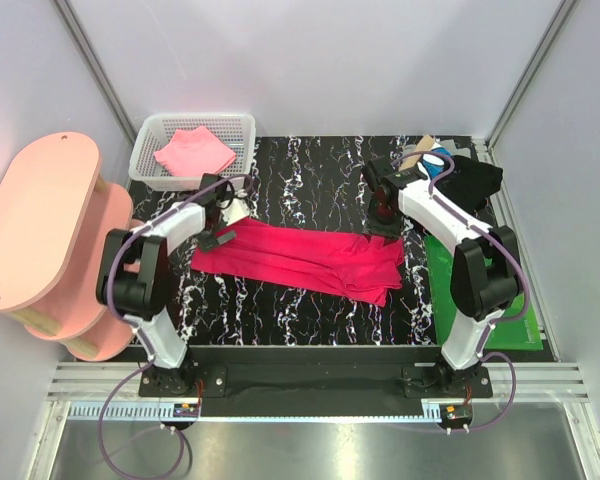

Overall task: Fold and stack the t-shirts
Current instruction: Fold the other side of the tshirt into a rectangle

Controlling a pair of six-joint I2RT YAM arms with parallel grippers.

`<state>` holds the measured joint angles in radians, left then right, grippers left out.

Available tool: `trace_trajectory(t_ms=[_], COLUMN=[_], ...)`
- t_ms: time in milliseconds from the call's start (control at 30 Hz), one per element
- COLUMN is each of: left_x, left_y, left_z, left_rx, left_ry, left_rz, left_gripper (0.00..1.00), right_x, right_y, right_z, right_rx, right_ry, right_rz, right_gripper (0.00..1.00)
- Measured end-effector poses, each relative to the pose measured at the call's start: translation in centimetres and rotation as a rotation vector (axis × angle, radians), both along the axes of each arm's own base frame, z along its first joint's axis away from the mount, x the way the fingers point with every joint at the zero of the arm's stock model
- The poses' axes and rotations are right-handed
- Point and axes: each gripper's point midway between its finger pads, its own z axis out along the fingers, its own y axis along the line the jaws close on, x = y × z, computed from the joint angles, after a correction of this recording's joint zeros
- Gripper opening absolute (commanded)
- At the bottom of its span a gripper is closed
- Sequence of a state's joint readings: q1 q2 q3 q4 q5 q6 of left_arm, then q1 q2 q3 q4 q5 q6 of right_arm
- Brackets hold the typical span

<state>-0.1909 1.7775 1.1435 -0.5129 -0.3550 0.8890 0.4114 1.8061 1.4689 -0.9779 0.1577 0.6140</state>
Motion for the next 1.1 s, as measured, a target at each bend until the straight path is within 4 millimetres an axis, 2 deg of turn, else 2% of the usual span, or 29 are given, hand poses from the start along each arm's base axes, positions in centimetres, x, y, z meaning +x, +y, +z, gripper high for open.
trace_trajectory(t_ms=[100, 167, 300, 367, 433, 500, 633, 800, 900, 1100], left_x=[-0.9, -2.2, -4.3, -5.0, -5.8, -6.8, -8.3, -8.4, -8.4, -8.5], left_y=[-1.4, -3.4, -6.9, -7.4, -7.4, -7.2, -6.7, -5.4, -4.6, -4.2], left_z=[2.1, 3.9, 5.7, 5.3, 4.0, 2.3, -0.2, -1.8, -2.3, -2.5], left_rx=[-0.023, -0.06, -0.174, -0.211, -0.227, -0.23, -0.238, -0.256, -0.264, -0.29], left_ry=[-0.052, -0.088, -0.105, -0.086, -0.039, 0.017, 0.114, 0.158, 0.173, 0.178], left_rz=[-0.022, -0.065, -0.139, -0.14, -0.126, -0.112, -0.081, -0.02, 0.014, 0.035], left_gripper=[0.99, 0.99, 0.99, 0.99, 0.98, 0.98, 0.98, 0.97, 0.97, 0.97], right_x=[0.1, -0.4, -3.4, -5.1, -6.3, -7.1, -7.8, -7.8, -7.8, -8.3], right_y=[0.5, 1.0, 3.6, 5.4, 6.8, 7.4, 7.2, 7.1, 7.2, 7.5], right_z=[0.3, 0.6, 2.1, 2.9, 3.1, 2.9, 2.2, 1.8, 0.9, -1.3], right_rx=[0.014, 0.018, 0.008, -0.001, -0.018, -0.041, -0.087, -0.116, -0.134, -0.168], right_ry=[-0.01, -0.012, -0.053, -0.078, -0.094, -0.096, -0.086, -0.081, -0.058, 0.002], right_rz=[0.024, 0.052, 0.197, 0.298, 0.389, 0.448, 0.506, 0.531, 0.545, 0.576], right_gripper=[0.5, 0.5, 0.49, 0.49, 0.49, 0.49, 0.47, 0.46, 0.45, 0.45])
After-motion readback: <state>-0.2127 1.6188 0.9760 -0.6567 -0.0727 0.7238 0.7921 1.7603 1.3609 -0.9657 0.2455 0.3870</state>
